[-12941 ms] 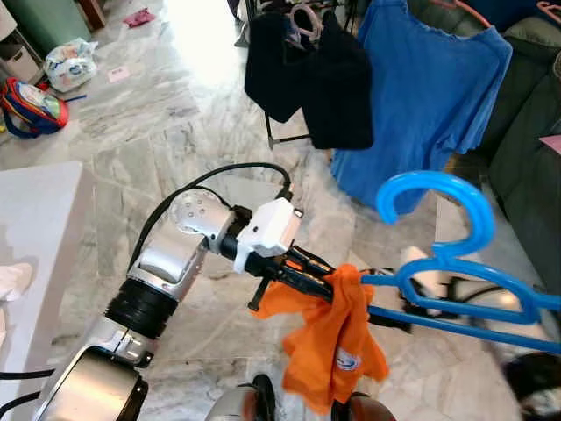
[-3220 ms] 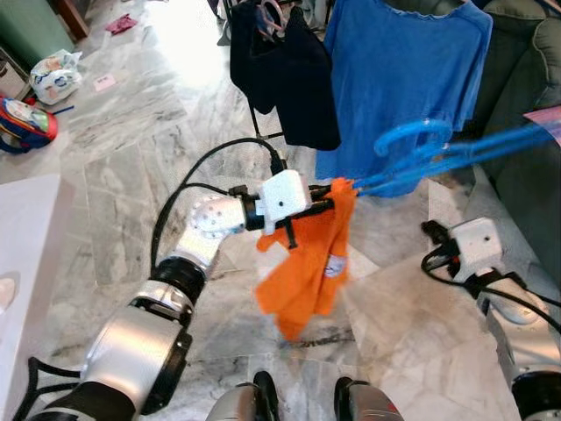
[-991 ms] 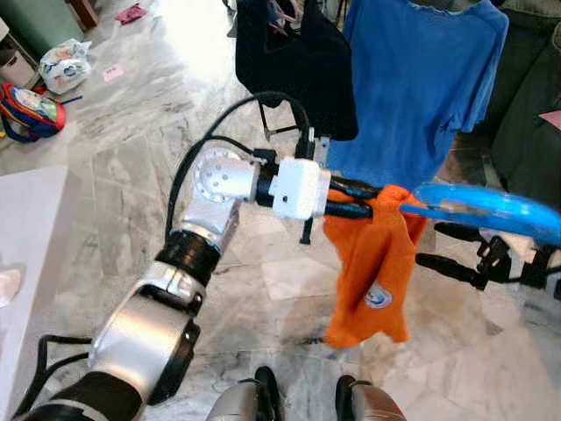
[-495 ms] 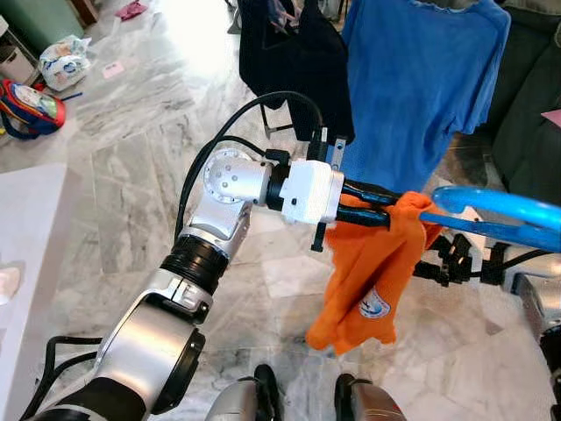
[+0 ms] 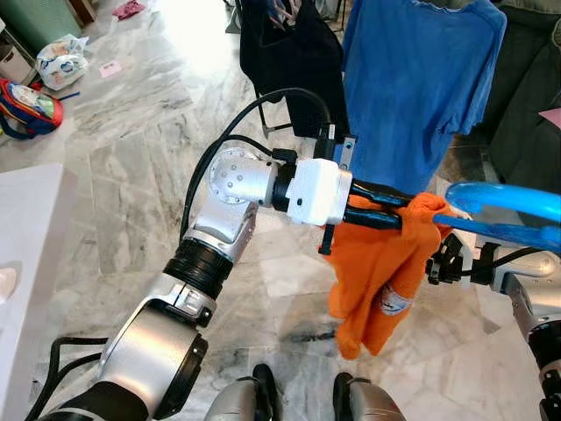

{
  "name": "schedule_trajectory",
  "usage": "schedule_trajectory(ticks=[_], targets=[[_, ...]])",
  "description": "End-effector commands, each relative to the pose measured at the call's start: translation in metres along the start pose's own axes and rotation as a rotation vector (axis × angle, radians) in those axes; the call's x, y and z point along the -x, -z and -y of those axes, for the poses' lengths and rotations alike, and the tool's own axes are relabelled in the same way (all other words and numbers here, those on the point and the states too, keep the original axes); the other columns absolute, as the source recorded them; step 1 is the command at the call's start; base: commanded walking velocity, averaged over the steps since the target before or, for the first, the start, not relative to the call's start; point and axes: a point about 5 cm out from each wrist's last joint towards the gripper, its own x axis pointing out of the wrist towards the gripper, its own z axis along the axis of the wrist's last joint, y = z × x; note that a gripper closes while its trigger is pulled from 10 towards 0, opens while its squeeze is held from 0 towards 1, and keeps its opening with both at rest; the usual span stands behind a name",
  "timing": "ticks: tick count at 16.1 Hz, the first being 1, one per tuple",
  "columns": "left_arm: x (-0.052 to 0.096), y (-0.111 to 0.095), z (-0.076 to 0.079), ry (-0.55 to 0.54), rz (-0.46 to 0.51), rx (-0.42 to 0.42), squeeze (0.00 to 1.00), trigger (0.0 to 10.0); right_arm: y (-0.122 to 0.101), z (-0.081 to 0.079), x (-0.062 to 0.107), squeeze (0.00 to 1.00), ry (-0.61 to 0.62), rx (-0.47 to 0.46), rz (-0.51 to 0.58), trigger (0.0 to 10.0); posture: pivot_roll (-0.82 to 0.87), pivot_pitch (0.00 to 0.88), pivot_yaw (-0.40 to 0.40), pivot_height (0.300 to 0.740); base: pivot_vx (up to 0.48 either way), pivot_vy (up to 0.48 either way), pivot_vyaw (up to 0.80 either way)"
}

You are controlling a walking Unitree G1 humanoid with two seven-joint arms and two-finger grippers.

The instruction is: Hang hanger

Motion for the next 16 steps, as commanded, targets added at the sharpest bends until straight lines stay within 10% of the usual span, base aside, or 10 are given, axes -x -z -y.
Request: schedule_trajectory(ticks=[1,6,8,9,10,11,14,15,16], targets=[[-0.001,-0.006,-0.001,-0.008,0.022,-0.027,0.0,10.0,0.001,0.0,-0.002,0.0,-0.009,0.011,-0.005,0.0,0.0,0.275,0.106,0.74,0.0,0.0,0.0],[-0.004,-0.003,0.004,-0.007,0.018,-0.019,0.0,10.0,0.003,-0.003,-0.007,0.0,0.003,0.011,0.01,0.0,0.0,0.27,0.104,0.74,0.0,0.0,0.0],[0.005,0.014,0.002,-0.171,-0.092,-0.016,0.0,10.0,0.008,-0.007,-0.009,0.0,0.112,0.024,0.054,0.0,-0.01,0.266,0.1,0.74,0.0,0.0,0.0],[0.015,0.031,0.004,-0.318,-0.178,0.055,0.0,10.0,0.017,-0.01,-0.009,0.0,0.21,0.03,0.056,3.6,-0.02,0.258,0.097,0.74,0.0,0.0,0.0],[0.018,0.036,0.005,-0.354,-0.2,0.072,0.0,10.0,0.019,-0.011,-0.009,0.0,0.23,0.026,0.056,3.6,-0.02,0.258,0.097,0.74,0.0,0.0,0.0],[0.031,0.05,0.015,-0.461,-0.258,0.145,0.0,10.0,0.028,-0.018,-0.009,0.0,0.308,0.012,0.071,10.0,-0.03,0.251,0.095,0.74,0.0,0.0,0.0],[0.054,0.068,0.03,-0.673,-0.278,0.303,0.0,10.0,0.041,-0.032,-0.008,0.0,0.457,-0.048,0.111,10.0,-0.05,0.243,0.096,0.74,0.0,0.0,0.0],[0.06,0.073,0.033,-0.75,-0.299,0.336,0.0,10.0,0.046,-0.034,-0.006,1.0,0.509,-0.071,0.116,10.0,-0.05,0.238,0.098,0.74,0.0,0.0,0.0],[0.067,0.081,0.036,-0.846,-0.334,0.372,0.0,10.0,0.05,-0.035,-0.005,1.0,0.583,-0.072,0.105,10.0,-0.06,0.236,0.102,0.74,0.0,0.0,0.0]])
